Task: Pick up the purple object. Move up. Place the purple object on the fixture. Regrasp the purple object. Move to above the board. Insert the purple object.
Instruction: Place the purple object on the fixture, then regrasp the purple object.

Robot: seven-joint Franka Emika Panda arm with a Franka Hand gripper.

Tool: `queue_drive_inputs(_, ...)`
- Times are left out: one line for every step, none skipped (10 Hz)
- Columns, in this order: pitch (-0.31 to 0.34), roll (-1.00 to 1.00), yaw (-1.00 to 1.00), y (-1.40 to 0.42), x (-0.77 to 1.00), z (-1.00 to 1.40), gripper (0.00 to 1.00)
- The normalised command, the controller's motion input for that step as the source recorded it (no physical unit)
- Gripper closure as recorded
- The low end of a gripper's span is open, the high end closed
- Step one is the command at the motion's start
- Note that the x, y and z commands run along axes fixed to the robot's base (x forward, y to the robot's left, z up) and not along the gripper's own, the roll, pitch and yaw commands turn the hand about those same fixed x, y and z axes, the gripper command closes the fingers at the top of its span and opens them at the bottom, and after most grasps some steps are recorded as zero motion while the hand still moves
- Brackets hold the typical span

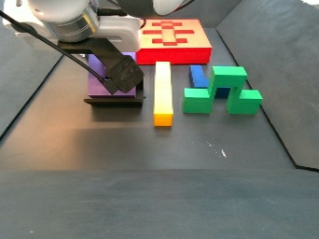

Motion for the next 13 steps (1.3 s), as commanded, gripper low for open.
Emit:
queue_drive_inputs(-0.046, -0.09, -0.01, 0.03, -0.06, -0.01, 1.00)
queue_drive_inputs(-0.077, -0.10, 0.00, 0.02, -0.05, -0.03, 1.00)
queue_drive_inputs(-0.023, 0.00, 0.00, 0.00, -0.05, -0.03, 1.00)
queue_drive_inputs(0.000, 0.00, 0.00, 0.00, 0.00, 0.00, 1.00)
queue_drive_inputs(0.000, 0.00, 0.00, 0.00, 0.00, 0.00, 0.00)
queue_drive_inputs(0.040, 0.87, 0.02, -0.05, 0.02, 0.30, 0.00)
queue_drive_inputs(0.069, 0.84, 0.06, -0.01, 0.04, 0.33, 0.00)
queue_drive_inputs(0.097, 0.85, 0.06, -0.03, 0.07, 0.39, 0.00)
queue_drive_inputs(0.126, 0.90, 0.08, -0.07, 0.04, 0.19, 0.00)
queue_drive_inputs(0.089, 0.97, 0.11, -0.15, 0.03, 0.03, 0.00)
queue_drive_inputs(0.000, 1.00, 0.20, -0.38, 0.05, -0.06, 0.00)
queue_drive_inputs(0.000, 1.00, 0.21, -0.37, 0.01, -0.14, 0.00)
queue_drive_inputs(0.000, 1.00, 0.19, -0.35, 0.00, -0.05, 0.00)
